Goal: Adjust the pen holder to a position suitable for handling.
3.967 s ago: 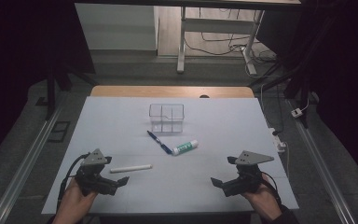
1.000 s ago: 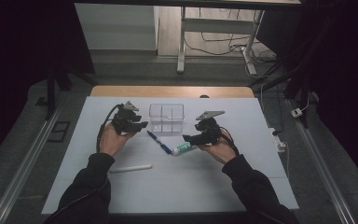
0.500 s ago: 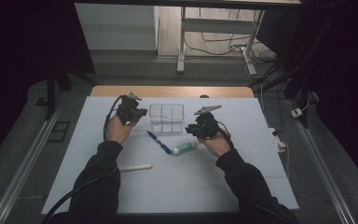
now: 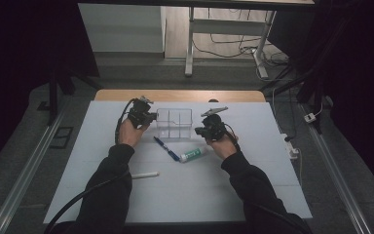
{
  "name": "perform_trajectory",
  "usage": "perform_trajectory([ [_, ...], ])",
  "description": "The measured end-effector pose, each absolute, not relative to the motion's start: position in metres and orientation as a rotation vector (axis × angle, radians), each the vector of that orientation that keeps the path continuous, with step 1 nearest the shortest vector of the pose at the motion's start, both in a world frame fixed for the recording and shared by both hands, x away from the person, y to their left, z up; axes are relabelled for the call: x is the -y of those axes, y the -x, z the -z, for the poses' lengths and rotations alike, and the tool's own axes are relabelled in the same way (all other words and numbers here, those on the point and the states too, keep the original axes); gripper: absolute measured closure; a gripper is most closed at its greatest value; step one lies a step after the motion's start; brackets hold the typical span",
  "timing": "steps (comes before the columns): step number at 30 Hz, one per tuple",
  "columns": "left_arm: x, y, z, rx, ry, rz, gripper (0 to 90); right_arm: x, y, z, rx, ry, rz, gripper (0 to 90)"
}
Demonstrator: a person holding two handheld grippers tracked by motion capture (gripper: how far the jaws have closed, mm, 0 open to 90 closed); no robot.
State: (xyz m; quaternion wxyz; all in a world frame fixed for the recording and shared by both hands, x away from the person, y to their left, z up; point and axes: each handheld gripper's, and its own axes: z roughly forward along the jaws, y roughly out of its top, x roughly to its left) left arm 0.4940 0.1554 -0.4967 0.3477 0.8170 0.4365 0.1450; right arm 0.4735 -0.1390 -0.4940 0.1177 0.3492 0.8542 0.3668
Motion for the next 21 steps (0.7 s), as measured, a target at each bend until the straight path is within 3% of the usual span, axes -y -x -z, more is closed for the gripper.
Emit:
perform_trajectory([
  [21,-0.133,-0.490,0.497,-1.075,-2.123,-0.338,88.7,0.151,-0.482,0.501,-2.471,-1.065,-1.027,88.9],
])
